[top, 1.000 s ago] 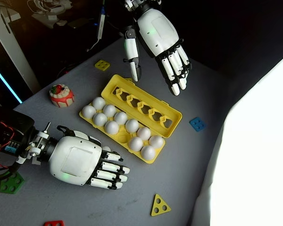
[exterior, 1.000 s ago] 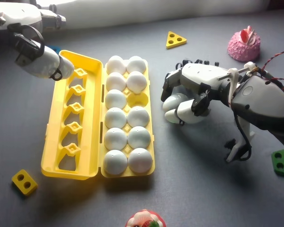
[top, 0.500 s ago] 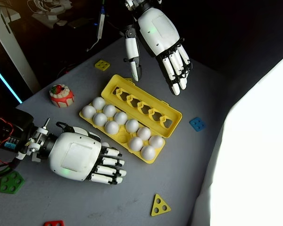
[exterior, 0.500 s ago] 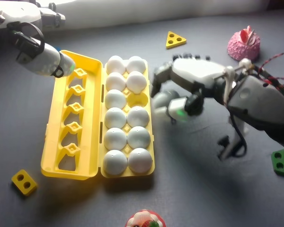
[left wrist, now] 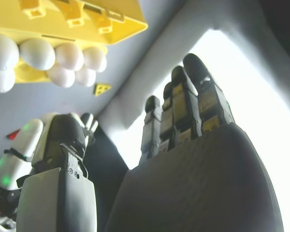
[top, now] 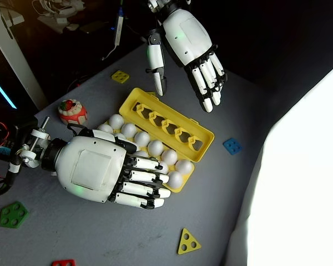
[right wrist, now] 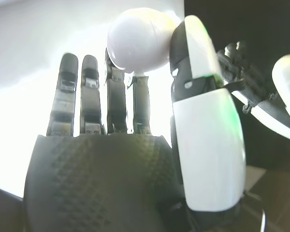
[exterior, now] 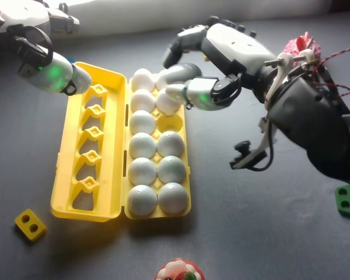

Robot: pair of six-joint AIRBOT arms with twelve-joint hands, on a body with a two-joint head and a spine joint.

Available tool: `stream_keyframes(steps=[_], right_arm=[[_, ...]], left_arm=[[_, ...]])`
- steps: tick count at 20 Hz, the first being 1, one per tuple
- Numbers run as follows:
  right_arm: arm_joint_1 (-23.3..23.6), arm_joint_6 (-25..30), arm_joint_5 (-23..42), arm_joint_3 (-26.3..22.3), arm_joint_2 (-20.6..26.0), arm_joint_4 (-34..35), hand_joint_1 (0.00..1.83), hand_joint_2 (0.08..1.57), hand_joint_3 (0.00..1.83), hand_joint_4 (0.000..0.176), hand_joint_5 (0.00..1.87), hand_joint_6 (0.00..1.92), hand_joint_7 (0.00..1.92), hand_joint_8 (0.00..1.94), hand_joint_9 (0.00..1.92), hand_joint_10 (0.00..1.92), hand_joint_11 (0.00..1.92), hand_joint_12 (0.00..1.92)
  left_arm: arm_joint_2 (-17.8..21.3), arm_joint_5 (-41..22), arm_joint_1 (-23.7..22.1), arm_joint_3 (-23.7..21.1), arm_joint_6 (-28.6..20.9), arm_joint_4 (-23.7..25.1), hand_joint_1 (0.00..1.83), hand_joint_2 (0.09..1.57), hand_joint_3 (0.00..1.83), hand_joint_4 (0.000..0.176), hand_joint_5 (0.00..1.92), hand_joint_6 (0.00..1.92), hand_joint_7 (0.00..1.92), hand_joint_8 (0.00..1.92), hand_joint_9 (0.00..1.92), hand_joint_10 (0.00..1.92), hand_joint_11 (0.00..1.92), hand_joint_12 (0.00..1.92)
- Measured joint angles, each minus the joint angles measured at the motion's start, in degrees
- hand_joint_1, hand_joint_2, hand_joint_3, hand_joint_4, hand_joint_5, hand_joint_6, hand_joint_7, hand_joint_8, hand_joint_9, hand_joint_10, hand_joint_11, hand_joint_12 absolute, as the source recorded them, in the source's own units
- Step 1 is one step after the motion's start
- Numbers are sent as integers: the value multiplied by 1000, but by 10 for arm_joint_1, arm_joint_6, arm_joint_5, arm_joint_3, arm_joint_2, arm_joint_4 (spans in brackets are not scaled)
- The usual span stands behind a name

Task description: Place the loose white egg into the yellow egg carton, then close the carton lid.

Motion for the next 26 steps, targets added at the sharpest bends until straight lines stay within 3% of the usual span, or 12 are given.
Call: stream_keyframes(steps=[2,5,8,10,12,14,15,18,20,23,25,26], right_arm=[[-4,35,5,11,-10,-15,1124,1175,0,0,870,1179,551,11,125,240,0,615],[-18,70,3,39,-27,-2,1114,1187,0,0,846,1218,539,7,107,231,0,591],[-26,99,6,56,-40,-17,1111,1194,2,0,829,1242,525,0,79,236,0,367],[-31,109,3,59,-50,-23,1113,1189,0,0,843,1224,526,6,92,267,0,545],[-34,114,0,61,-56,-29,1111,1195,2,0,830,1239,519,3,70,263,0,122],[-36,119,2,66,-61,-32,1108,1200,3,0,820,1254,517,3,66,259,1,5],[-37,123,2,71,-64,-32,1106,1200,2,0,820,1258,520,4,85,269,32,17],[-41,140,6,79,-72,-34,1123,1171,0,0,880,1169,537,14,112,312,0,447],[-43,142,5,80,-77,-39,1111,1190,2,0,838,1230,490,2,74,328,0,366],[-45,144,5,81,-83,-40,1112,1191,0,0,837,1231,484,3,71,363,0,399],[-45,145,6,84,-86,-40,1111,1194,1,0,832,1239,481,1,65,367,0,400],[-47,145,7,85,-86,-41,1115,1185,0,0,849,1212,493,4,86,393,0,582]], left_arm=[[0,-1,0,0,0,0,518,1226,0,64,102,9,106,5,208,6,10,769],[0,-1,-1,0,0,0,545,1222,0,63,110,5,120,5,189,1,0,717],[0,-1,-1,0,0,0,551,1222,0,67,128,6,134,4,213,7,0,751],[0,-4,-1,0,0,0,538,1224,0,69,95,2,112,1,197,3,0,713],[0,-5,-1,0,0,0,589,1205,0,64,117,3,120,1,216,4,0,774],[0,-5,-1,0,0,0,558,1210,0,60,130,6,134,5,222,3,0,786],[0,-5,-1,0,0,0,607,1203,0,60,144,9,130,2,214,2,0,783],[0,-5,-1,1,0,0,621,1199,0,68,149,4,146,3,229,3,0,763],[0,-5,-1,1,0,0,581,1212,2,71,118,0,126,1,210,0,0,726],[0,-6,-2,1,0,-1,603,1217,3,54,121,1,108,0,181,0,0,700],[0,-5,-2,1,0,0,527,1227,5,60,99,0,106,0,188,2,0,738],[0,-5,-2,1,0,0,517,1227,3,62,96,0,105,0,173,6,0,698]])
